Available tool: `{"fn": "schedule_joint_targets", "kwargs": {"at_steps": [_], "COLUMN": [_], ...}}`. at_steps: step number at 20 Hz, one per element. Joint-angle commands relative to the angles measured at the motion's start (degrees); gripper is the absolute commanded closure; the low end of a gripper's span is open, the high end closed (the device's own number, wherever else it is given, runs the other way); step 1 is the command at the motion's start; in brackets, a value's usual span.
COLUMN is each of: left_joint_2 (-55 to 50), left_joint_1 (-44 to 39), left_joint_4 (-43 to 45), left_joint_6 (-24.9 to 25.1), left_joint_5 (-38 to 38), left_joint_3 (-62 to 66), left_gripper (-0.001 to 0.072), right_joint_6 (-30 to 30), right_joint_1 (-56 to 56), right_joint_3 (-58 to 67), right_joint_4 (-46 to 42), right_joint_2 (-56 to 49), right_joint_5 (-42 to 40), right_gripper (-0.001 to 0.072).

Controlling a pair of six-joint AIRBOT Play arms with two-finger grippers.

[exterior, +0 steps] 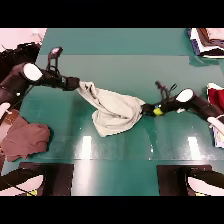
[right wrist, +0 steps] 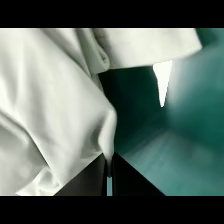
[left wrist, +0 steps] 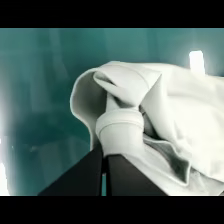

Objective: Fold the shirts.

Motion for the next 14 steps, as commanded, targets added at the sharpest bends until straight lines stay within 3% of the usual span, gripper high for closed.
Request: {"fn": "schedule_joint_targets", "kwargs": {"at_steps": [1,6,14], "left_joint_2": [5.2,15.4,23.7], "left_joint_1": [0.0,0.0,0.0], "left_joint_4": [3.8,3.6,-0.8], "left_joint_6": [0.4,1.6,1.6], "left_joint_5": [1.6,2.3,-0.5], "left_joint_3": [6.1,19.3,33.7], "left_gripper": [0.0683,0.0683,0.0683], "right_joint_6": [0.3,0.2,0.0], "right_joint_1": [-4.7,-11.8,-13.7], "right_joint_3": [9.7,26.7,42.2], "right_joint_4": [-7.4,-11.9,-16.3], "right_joint_2": [7.3,18.3,27.8], "right_joint_5": [1.3,2.3,2.4], "right_gripper": [0.0693,0.0693,0.0693]}}
